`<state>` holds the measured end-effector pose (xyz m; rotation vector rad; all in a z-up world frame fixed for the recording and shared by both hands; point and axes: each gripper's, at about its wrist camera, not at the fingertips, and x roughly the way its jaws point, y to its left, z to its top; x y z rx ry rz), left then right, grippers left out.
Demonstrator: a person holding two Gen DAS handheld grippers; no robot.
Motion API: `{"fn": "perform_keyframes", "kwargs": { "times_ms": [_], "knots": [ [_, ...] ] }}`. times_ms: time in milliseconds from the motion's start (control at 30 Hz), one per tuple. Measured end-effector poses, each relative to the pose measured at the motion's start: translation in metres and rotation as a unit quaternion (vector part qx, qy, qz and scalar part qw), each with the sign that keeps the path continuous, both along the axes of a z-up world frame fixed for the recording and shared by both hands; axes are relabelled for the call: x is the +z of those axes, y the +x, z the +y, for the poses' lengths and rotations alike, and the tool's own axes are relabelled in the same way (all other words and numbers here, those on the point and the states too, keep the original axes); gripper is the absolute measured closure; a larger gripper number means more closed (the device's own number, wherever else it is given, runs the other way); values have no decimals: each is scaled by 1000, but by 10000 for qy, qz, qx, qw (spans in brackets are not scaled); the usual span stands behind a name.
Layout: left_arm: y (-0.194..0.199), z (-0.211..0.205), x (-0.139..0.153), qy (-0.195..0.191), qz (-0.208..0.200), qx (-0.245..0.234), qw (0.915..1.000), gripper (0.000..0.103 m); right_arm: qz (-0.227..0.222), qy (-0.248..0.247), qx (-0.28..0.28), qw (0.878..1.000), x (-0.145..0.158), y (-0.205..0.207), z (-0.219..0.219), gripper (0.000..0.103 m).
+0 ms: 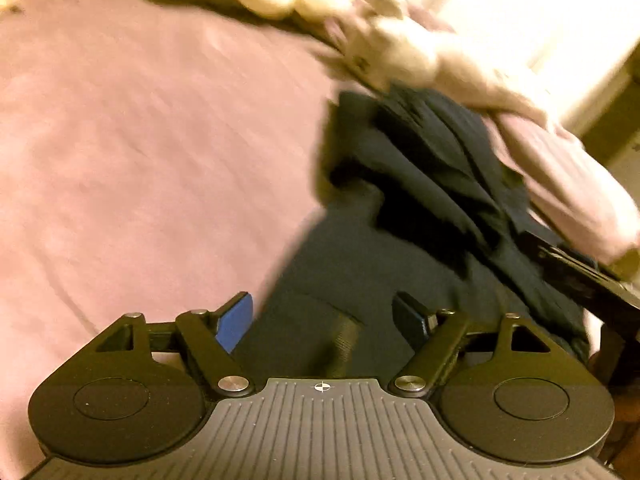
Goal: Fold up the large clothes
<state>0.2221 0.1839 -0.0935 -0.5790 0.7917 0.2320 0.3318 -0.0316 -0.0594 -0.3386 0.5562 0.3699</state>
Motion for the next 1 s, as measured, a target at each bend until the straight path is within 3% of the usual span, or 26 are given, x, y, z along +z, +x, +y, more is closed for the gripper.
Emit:
{"fn": "perform_keyframes", "kwargs": {
  "times_ms": [100, 200, 233, 267, 300, 367, 467, 500, 567, 633, 667, 700, 767, 800, 933, 1000],
  "knots": [
    [-6, 10, 0, 232, 21, 163, 9996, 17, -428, -633, 237, 9968, -14, 13, 45, 34],
    [-8, 18, -15, 140, 266, 203, 9993, 18, -390, -1167, 284, 9920, -34, 33, 75, 39],
    [-9, 18, -19, 122, 293, 204, 9993, 18, -358, -1324, 335, 9900, -42, 39, 83, 48],
    [-11, 17, -22, 128, 320, 186, 9992, 18, -356, -1414, 357, 9887, -47, 44, 86, 66],
    [-11, 15, -25, 159, 356, 186, 9991, 18, -321, -1437, 374, 9884, -51, 48, 87, 72],
    [-11, 13, -32, 261, 387, 150, 9988, 18, -192, -1282, 294, 9911, -50, 58, 84, 95],
    [-16, 10, -29, 401, 359, 115, 9985, 18, -308, -294, -261, 9988, -18, 60, 47, 97],
    [-17, 9, -28, 401, 305, 96, 9987, 18, -339, 128, -551, 9978, -7, 60, 30, 97],
    [-14, 7, -23, 476, 187, 98, 9986, 18, -279, 1337, -1443, 9801, 15, 55, -30, 97],
    [-12, 5, -19, 629, 116, 74, 9979, 18, 71, 2494, -2369, 9389, 16, 49, -101, 95],
    [-8, 3, -18, 693, 101, 47, 9975, 18, 312, 2636, -2697, 9256, 12, 52, -122, 82],
    [-4, 1, -17, 725, 90, -15, 9973, 18, 550, 2636, -3028, 9142, 5, 51, -146, 78],
    [4, -4, -12, 771, -9, -167, 9969, 18, 675, 2641, -3350, 9019, -7, 43, -179, 51],
    [10, -6, -9, 821, -45, -254, 9963, 18, 728, 2729, -3442, 8954, -11, 39, -192, 46],
    [46, -22, -2, 1214, -104, -548, 9910, 17, 1094, 3452, -3412, 8675, -28, 35, -232, 43],
    [67, -31, -3, 1469, -80, -667, 9869, 17, 1184, 3621, -3294, 8639, -36, 42, -236, 43]
  ]
}}
